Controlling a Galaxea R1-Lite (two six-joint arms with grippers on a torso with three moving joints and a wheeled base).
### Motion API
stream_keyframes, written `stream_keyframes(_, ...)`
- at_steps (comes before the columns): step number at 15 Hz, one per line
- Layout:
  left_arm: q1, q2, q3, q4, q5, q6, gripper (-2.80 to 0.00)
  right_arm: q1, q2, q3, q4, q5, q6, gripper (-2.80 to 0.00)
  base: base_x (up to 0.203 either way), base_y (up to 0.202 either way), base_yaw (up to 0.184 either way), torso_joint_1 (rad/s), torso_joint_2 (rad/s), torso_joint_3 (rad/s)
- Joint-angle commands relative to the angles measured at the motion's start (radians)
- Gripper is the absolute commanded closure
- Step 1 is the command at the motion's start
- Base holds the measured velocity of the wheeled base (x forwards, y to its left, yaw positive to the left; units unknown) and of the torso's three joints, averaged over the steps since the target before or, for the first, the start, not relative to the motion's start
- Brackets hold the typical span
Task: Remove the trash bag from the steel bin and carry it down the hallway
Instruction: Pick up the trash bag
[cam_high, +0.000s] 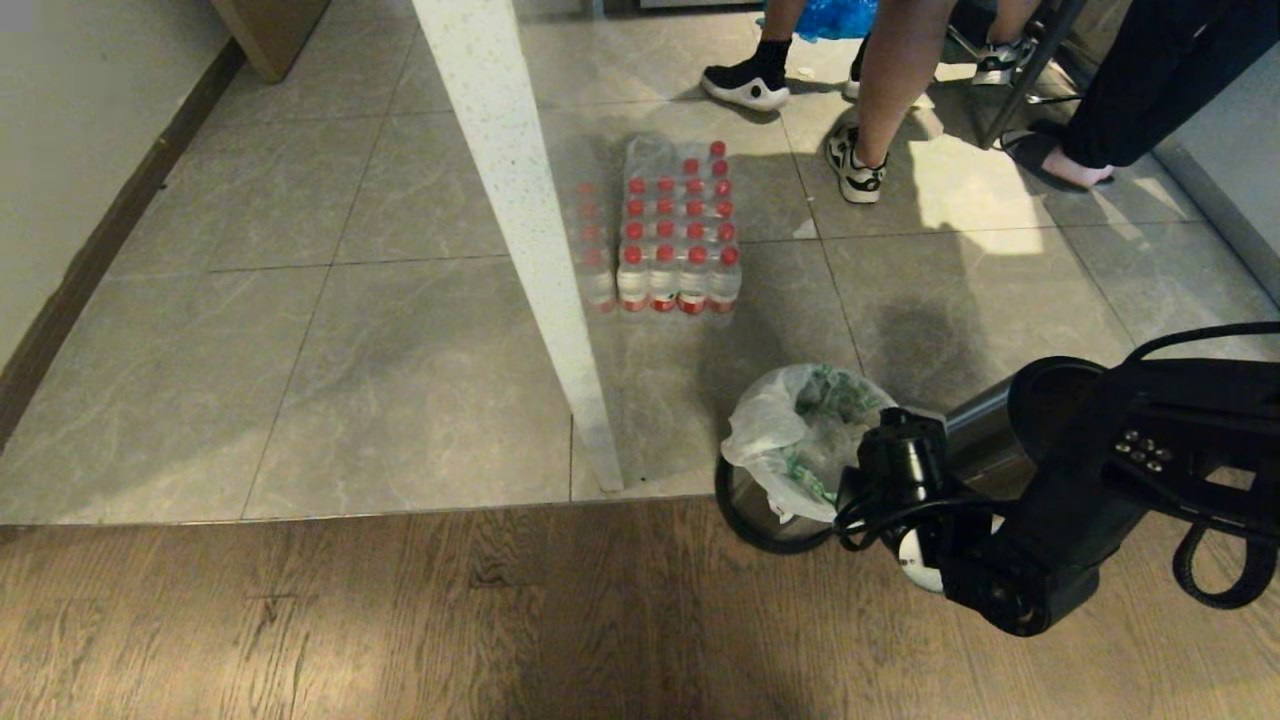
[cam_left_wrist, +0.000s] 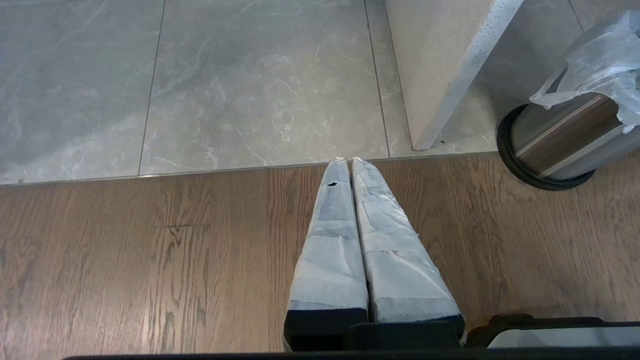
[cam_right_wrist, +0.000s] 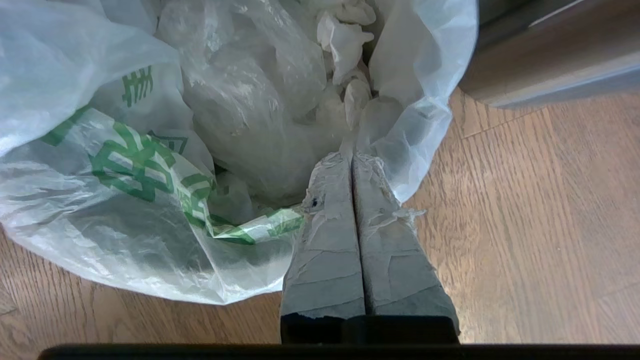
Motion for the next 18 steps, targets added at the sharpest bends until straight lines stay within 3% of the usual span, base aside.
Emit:
stream_keyframes(1, 0.000, 0.000, 0.000, 0.000, 0.000, -0.001, 0.00, 0.003, 0.018, 0.001, -0.012, -0.005, 0.003, 0.00, 0.000, 0.000, 0.000, 0.000, 0.00, 0.000)
stream_keyframes(6, 0.000, 0.000, 0.000, -0.001, 0.000, 0.000, 0.00, 0.082, -0.145, 0.067, -0.009, -0.018, -0.008, 0.00, 0.000, 0.000, 0.000, 0.000, 0.00, 0.000)
stream_keyframes(9, 0.000, 0.000, 0.000, 0.001, 0.000, -0.002, 0.00, 0.147, -0.182, 0.111, -0.022, -0.121, -0.020, 0.00, 0.000, 0.000, 0.000, 0.000, 0.00, 0.000)
stream_keyframes(12, 0.000, 0.000, 0.000, -0.001, 0.000, 0.000, 0.00, 0.198, -0.266, 0.118, -0.015, -0.160, -0.059, 0.00, 0.000, 0.000, 0.000, 0.000, 0.00, 0.000)
stream_keyframes(14, 0.000, 0.000, 0.000, 0.000, 0.000, 0.000, 0.00, 0.229, -0.297, 0.103, -0.003, -0.149, -0.064, 0.00, 0.000, 0.000, 0.000, 0.000, 0.00, 0.000)
stream_keyframes(18, 0.000, 0.000, 0.000, 0.001, 0.000, 0.000, 0.00, 0.205, -0.230, 0.044, 0.006, -0.092, -0.064, 0.00, 0.000, 0.000, 0.000, 0.000, 0.00, 0.000)
